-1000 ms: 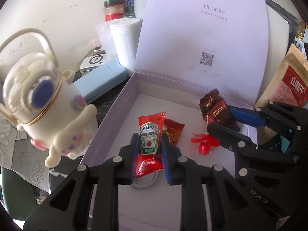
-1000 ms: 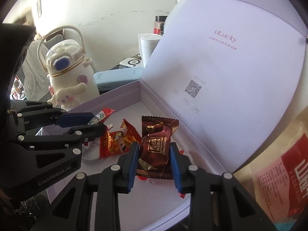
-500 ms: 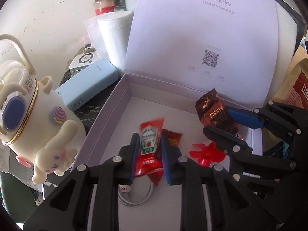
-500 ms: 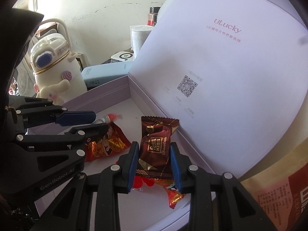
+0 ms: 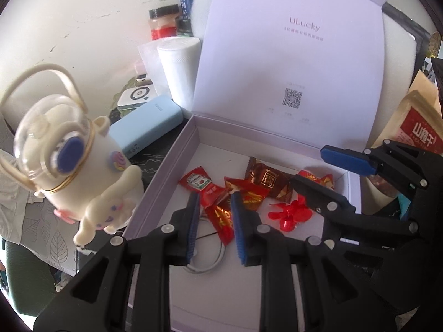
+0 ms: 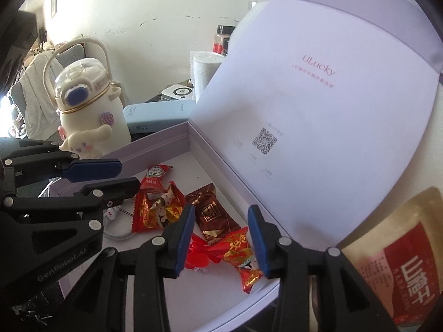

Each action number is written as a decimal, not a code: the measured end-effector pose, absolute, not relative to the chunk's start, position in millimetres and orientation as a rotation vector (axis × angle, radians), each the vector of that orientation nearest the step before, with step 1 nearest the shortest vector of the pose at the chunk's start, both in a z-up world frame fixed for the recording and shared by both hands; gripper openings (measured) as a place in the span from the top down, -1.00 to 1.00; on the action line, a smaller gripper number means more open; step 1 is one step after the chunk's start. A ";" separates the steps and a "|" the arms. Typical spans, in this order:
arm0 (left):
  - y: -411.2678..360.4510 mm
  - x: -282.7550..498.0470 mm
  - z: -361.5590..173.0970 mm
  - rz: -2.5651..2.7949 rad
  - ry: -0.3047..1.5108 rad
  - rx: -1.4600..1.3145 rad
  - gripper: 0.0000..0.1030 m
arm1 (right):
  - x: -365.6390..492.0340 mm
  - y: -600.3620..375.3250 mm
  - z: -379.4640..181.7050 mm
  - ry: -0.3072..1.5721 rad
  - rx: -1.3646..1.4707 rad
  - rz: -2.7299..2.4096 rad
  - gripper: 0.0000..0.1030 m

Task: Organize objects
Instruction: 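Lower both items into the box and open both tools, then withdraw both tools toward the red wrapper and clear plastic stand, then grasp the clear plastic stand with the right tool while the left tool grasps the red wrapper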

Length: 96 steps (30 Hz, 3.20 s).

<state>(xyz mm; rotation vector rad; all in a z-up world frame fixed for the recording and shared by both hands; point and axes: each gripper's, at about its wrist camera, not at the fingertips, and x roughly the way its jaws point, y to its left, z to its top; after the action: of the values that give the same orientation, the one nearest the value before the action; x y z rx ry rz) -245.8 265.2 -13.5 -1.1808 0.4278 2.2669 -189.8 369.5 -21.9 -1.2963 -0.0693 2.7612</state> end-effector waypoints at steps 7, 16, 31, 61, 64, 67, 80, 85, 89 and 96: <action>249.6 -230.3 9.6 2.305 0.410 -1.150 0.58 | -177.8 359.6 -1.1 -0.083 -1.254 2.792 0.23; 226.3 -209.0 34.3 2.364 0.371 -1.135 0.57 | -151.6 344.0 27.7 -0.109 -1.197 2.841 0.15; 179.4 -154.8 67.2 2.456 0.322 -1.071 0.34 | -102.8 306.1 58.7 -0.140 -1.139 2.906 0.15; 57.6 -91.5 27.0 2.591 0.197 -1.227 -0.04 | -58.7 193.1 16.7 -0.271 -1.312 3.068 0.10; 45.5 -91.0 18.0 2.590 0.162 -1.257 -0.08 | -60.1 184.5 8.8 -0.289 -1.338 3.082 0.10; 35.3 -92.7 9.1 2.587 0.131 -1.298 -0.10 | -62.3 176.1 0.5 -0.291 -1.368 3.096 0.10; 7.3 -95.7 -31.3 2.539 0.091 -1.447 -0.11 | -81.8 158.0 -41.4 -0.233 -1.534 3.122 0.01; -5.2 -95.6 -41.0 2.555 0.082 -1.470 -0.11 | -91.6 154.6 -53.0 -0.170 -1.567 3.157 -0.05; -14.9 -97.2 -48.1 2.558 0.078 -1.509 -0.11 | -103.7 146.6 -58.4 -0.135 -1.575 3.198 -0.05; -26.4 -103.4 -58.8 2.543 0.033 -1.523 -0.11 | -127.2 121.4 -70.1 -0.173 -1.615 3.246 -0.05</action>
<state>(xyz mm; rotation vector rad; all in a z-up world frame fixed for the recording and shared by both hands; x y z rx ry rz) -103.4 -26.4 -58.8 -1.5230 0.0331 2.5427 -127.2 121.4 -70.1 -1.6155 -0.1726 3.2462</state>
